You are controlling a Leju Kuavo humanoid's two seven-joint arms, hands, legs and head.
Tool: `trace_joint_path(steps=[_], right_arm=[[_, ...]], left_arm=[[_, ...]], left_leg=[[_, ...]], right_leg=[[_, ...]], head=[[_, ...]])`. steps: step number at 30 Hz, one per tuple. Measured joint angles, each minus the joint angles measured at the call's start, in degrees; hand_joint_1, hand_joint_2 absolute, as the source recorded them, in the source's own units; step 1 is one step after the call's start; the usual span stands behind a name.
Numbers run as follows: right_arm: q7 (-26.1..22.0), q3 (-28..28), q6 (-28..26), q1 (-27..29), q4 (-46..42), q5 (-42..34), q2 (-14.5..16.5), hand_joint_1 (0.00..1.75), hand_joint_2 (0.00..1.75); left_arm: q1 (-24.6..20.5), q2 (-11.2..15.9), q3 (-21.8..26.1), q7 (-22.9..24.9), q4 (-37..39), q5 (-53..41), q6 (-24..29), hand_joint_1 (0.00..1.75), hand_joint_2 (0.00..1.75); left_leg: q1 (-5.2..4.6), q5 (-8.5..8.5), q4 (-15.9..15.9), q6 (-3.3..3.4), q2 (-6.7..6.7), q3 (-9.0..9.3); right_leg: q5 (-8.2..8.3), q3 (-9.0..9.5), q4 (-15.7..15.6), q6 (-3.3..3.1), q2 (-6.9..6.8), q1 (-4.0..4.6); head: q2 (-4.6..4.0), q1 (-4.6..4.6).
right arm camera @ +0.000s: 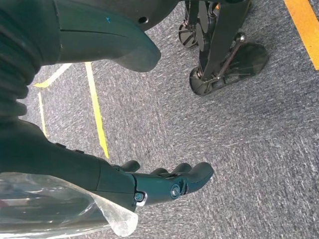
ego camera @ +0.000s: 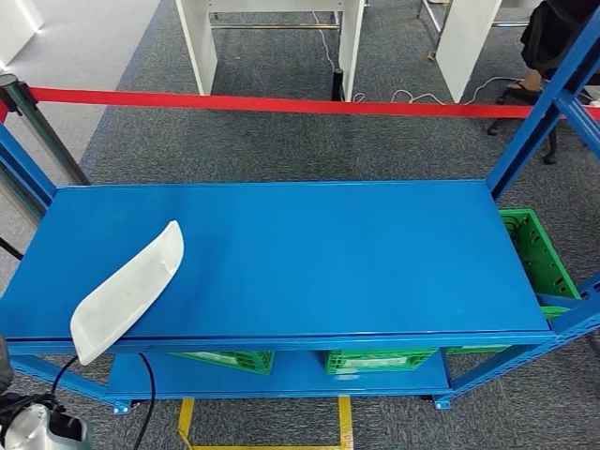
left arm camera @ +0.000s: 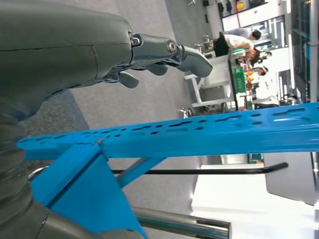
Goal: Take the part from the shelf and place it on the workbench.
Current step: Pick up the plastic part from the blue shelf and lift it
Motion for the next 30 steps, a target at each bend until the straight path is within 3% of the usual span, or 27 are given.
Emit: trace_joint_path(steps=[11,18,25,30], right_arm=[[0.0,0.0,0.0,0.0,0.0,0.0,0.0,0.0,1.75],[-0.5,-0.3,0.1,-0.1,0.0,0.0,0.0,0.0,1.75],[-1.1,-0.4,1.3,-0.1,0.0,0.6,0.0,0.0,1.75],[-1.1,-0.4,1.7,-0.1,0.0,1.0,0.0,0.0,1.75]], left_arm=[[1.7,0.2,-3.2,0.0,-5.5,1.7,0.0,0.0,1.75],[6.1,1.1,-12.4,0.0,-11.0,0.4,-0.8,0.0,1.75],[10.6,6.7,-25.4,0.0,-11.6,-6.8,-5.6,0.0,1.75],[12.2,10.1,-30.3,0.0,-11.7,-9.3,-8.0,0.0,1.75]], left_leg=[[0.0,0.0,0.0,0.0,0.0,0.0],[-0.01,0.0,0.0,0.0,-0.02,0.0],[-0.01,-0.01,0.0,0.0,-0.02,0.0],[0.01,-0.01,0.0,0.0,-0.02,0.0]], right_leg=[[0.0,-0.01,0.0,0.0,-0.01,0.0],[0.0,-0.01,0.0,0.0,-0.02,-0.01],[0.0,-0.02,0.0,0.0,-0.01,-0.01],[0.0,-0.02,0.0,0.0,-0.01,0.0]], head=[[0.0,-0.01],[0.0,-0.01],[0.0,-0.01],[0.0,-0.01]])
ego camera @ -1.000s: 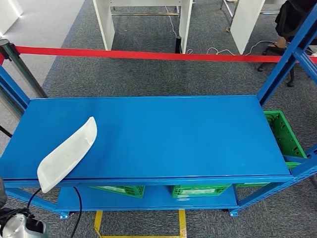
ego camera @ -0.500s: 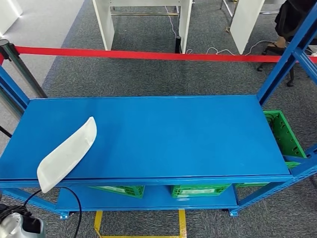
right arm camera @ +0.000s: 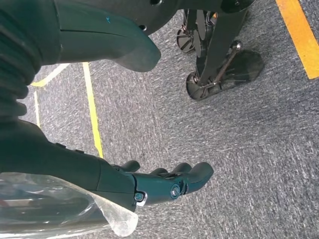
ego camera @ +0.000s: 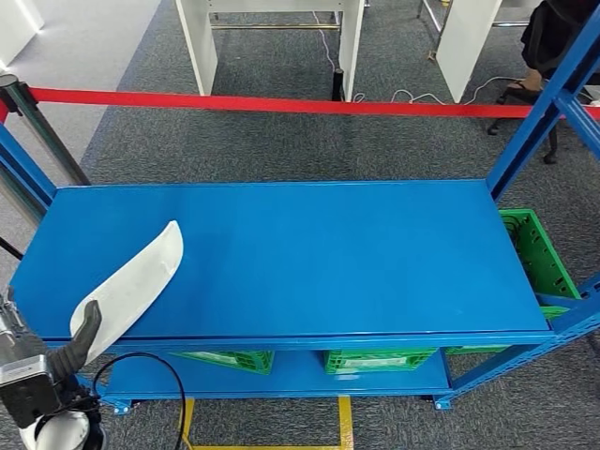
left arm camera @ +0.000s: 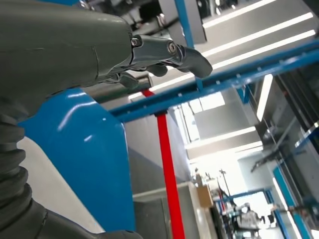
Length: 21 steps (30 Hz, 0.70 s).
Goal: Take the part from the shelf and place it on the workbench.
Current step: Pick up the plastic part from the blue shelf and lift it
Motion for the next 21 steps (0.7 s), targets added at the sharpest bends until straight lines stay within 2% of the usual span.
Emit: trace_joint_path(steps=[5,10,18,21], right_arm=[[0.1,0.0,0.7,0.0,0.0,0.7,0.0,0.0,1.75],[0.3,0.1,1.1,0.0,0.0,1.2,-0.1,0.0,1.75],[1.0,0.2,1.6,-0.1,0.0,1.7,-0.2,0.0,1.75],[1.1,0.2,1.7,-0.1,0.0,1.7,-0.3,0.0,1.75]], left_arm=[[1.2,3.5,-2.5,1.1,0.2,-9.4,-0.6,0.0,1.75],[2.2,6.9,-3.2,3.0,0.7,-18.0,1.6,0.0,1.75],[3.5,13.7,-3.8,13.7,0.7,-33.6,2.7,0.0,1.75],[3.9,15.8,-3.8,15.1,0.7,-36.5,3.5,0.0,1.75]], left_leg=[[0.0,0.0,0.0,0.0,0.0,0.0],[0.0,0.0,0.0,0.0,0.0,-0.01],[0.0,0.0,0.0,0.0,0.0,-0.01],[0.0,0.0,0.0,0.0,0.0,-0.01]], right_leg=[[-0.01,0.0,0.0,0.0,0.02,0.01],[-0.01,0.0,0.0,0.0,0.01,0.0],[-0.01,0.0,0.0,0.0,0.01,0.01],[-0.01,0.0,0.0,-0.01,0.01,0.01]], head=[[0.0,0.01],[0.0,0.01],[0.0,0.0],[0.0,0.0]])
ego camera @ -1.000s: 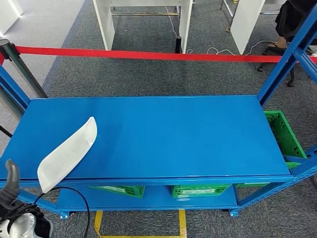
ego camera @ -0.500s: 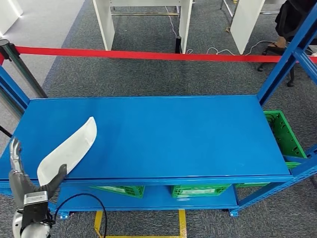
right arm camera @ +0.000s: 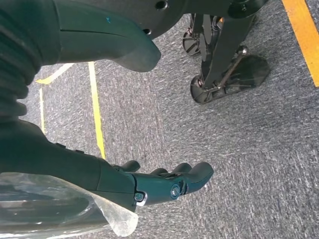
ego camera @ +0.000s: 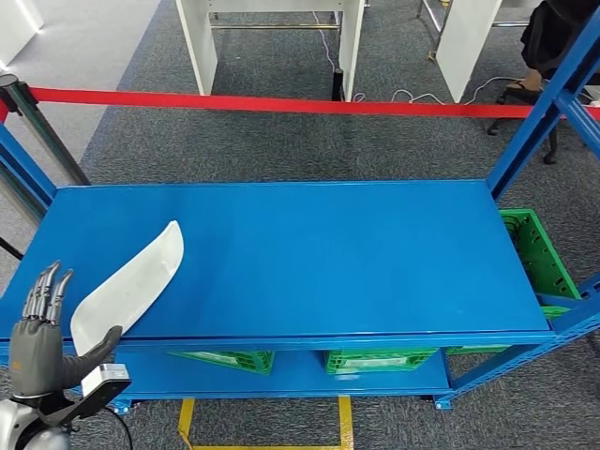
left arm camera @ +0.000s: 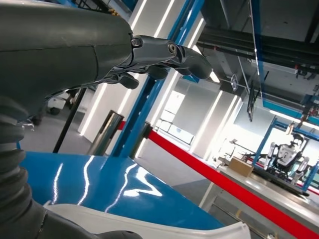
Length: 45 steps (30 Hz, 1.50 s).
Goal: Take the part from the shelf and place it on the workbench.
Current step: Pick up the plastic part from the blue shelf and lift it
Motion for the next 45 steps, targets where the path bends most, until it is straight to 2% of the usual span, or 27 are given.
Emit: trace_joint_path(steps=[8,14,23,28,32,41,45], right_arm=[[0.0,0.0,0.0,-0.1,0.0,0.0,0.0,0.0,1.75],[0.3,0.0,0.1,-0.1,0.0,0.2,0.0,0.0,1.75],[0.6,0.0,0.1,-0.1,0.0,0.0,-0.2,0.0,1.75],[0.6,0.0,0.1,-0.1,0.0,-0.1,-0.4,0.0,1.75],[0.6,0.0,0.1,-0.1,0.0,-0.2,-0.4,0.0,1.75],[0.3,0.0,0.1,-0.1,0.0,-0.2,-0.4,0.0,1.75],[0.2,0.0,0.1,-0.1,0.0,-0.1,-0.4,0.0,1.75]], left_arm=[[0.3,2.1,-0.2,1.0,0.0,-1.3,0.3,0.0,1.75],[0.3,4.3,-1.2,6.3,0.3,-6.3,0.1,0.0,1.75],[1.3,9.0,-4.0,13.2,0.3,-3.2,-9.8,0.0,1.75],[3.2,11.4,-5.1,13.3,-1.4,3.4,-16.0,0.0,1.75],[5.0,13.0,-5.5,12.5,-4.0,6.8,-17.6,0.0,1.75],[6.8,11.7,-3.9,6.1,-9.0,11.5,-14.8,0.0,1.75],[7.2,11.1,-3.3,5.4,-10.0,12.1,-14.9,0.0,1.75]], left_leg=[[-0.01,0.0,0.0,0.0,0.0,-0.01],[-0.01,0.0,0.0,0.0,0.0,0.0],[0.01,0.0,0.0,0.0,0.0,-0.01],[0.01,0.0,0.0,0.0,0.01,-0.02],[0.0,0.0,0.0,0.0,0.01,-0.02],[0.0,0.0,0.0,0.0,0.0,-0.01],[0.0,0.0,0.0,0.0,0.0,-0.01]], right_leg=[[0.0,0.0,0.0,0.0,0.0,-0.01],[0.0,0.0,0.0,0.0,0.0,-0.01],[-0.01,-0.01,0.0,-0.01,0.01,0.0],[-0.01,-0.02,0.0,-0.01,0.03,0.0],[-0.01,-0.03,0.0,-0.01,0.02,0.0],[-0.01,0.0,0.0,-0.01,0.0,0.0],[-0.01,-0.01,0.0,-0.01,0.0,0.0]], head=[[0.0,0.01],[0.0,0.0],[0.0,0.01],[0.0,0.01],[0.0,0.0],[0.0,0.01],[0.0,0.01]])
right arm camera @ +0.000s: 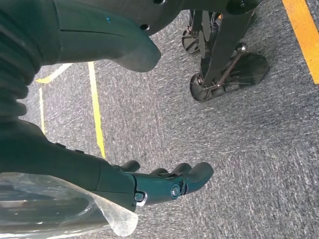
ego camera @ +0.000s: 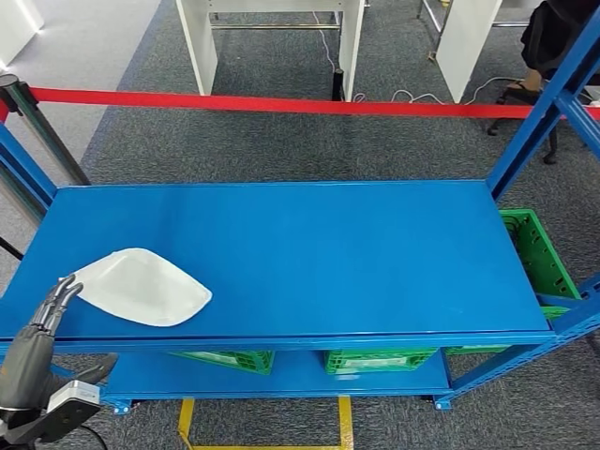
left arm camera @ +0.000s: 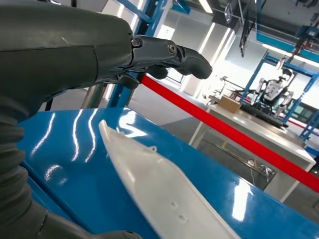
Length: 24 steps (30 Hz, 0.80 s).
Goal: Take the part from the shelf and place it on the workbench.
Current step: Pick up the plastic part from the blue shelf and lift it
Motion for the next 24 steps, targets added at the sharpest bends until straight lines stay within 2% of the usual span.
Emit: trace_joint_path(steps=[5,12,24], right_arm=[[0.0,0.0,0.0,0.0,0.0,0.1,0.0,0.0,1.75],[0.0,0.0,0.0,-0.1,0.0,0.8,0.0,0.0,1.75],[0.3,0.1,0.7,-0.3,0.0,1.9,0.0,0.0,1.75]], left_arm=[[0.2,-0.6,0.6,0.0,-0.5,-0.9,0.0,0.0,1.75],[-0.5,-1.2,0.3,0.4,-0.5,-7.4,1.8,0.0,1.75],[-3.7,0.5,-3.3,4.6,2.0,-14.8,3.0,0.0,1.75]], left_leg=[[0.0,0.0,0.0,0.0,0.0,0.0],[-0.01,0.0,0.0,0.0,0.0,0.0],[0.0,0.0,0.0,0.0,0.0,0.0]], right_leg=[[0.0,0.0,0.0,0.0,0.0,0.0],[0.0,-0.02,0.0,0.0,0.0,0.0],[0.0,-0.03,0.0,0.0,0.01,0.0]], head=[[0.0,-0.01],[0.0,-0.01],[0.0,-0.01]])
